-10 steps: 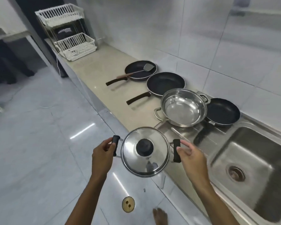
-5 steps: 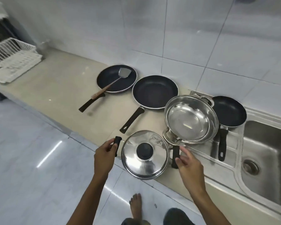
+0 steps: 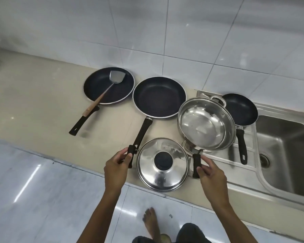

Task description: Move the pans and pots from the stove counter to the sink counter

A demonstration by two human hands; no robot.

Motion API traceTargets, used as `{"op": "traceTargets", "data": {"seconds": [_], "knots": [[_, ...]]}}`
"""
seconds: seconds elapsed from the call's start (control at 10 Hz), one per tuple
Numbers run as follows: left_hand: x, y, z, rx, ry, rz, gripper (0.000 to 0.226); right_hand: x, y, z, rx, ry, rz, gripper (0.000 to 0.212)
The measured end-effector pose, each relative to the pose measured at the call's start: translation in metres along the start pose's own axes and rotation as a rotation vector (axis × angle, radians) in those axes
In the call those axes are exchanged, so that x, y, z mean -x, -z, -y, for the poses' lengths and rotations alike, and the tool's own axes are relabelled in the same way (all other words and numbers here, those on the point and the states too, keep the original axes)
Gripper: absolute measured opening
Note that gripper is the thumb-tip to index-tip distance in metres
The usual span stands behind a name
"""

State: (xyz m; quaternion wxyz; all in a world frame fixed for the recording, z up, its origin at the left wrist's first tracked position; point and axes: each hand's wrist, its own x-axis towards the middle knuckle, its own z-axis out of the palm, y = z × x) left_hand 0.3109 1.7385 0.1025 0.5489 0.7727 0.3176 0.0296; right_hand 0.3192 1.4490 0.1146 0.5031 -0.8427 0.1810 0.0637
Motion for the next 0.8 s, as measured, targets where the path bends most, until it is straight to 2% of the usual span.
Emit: {"op": "traceTargets", "data": {"seconds": [0.3,0.5,0.6,0.7,0.8], "knots": [[0.0,-0.006,0.009,0.09,-0.011,-0.028,0.032,-0.003,-0.002,-0.004,0.016,0.006,-0.008,0.046],[0.008,-0.011,0.006,0.044,-0.048,-0.09,0.034,-0.002,-0.001,-0.011,0.011,0.082,-0.005,0.044],[0.024,-0.014,0.002,-0.165,-0.171,-0.116,0.044,-0.002,0.002,-0.013,0.127,0.199,0.032,0.043],[0.053,-0.024,0.005,-0.572,-0.394,-0.216,0.061,0.0,0.015,-0.02,0.282,0.408,0.028,0.045],[0.097,-0.049,0.006,-0.693,-0.543,-0.22,0.066,0.006,0.04,-0.037,0.499,0.672,0.025,0.044]]}}
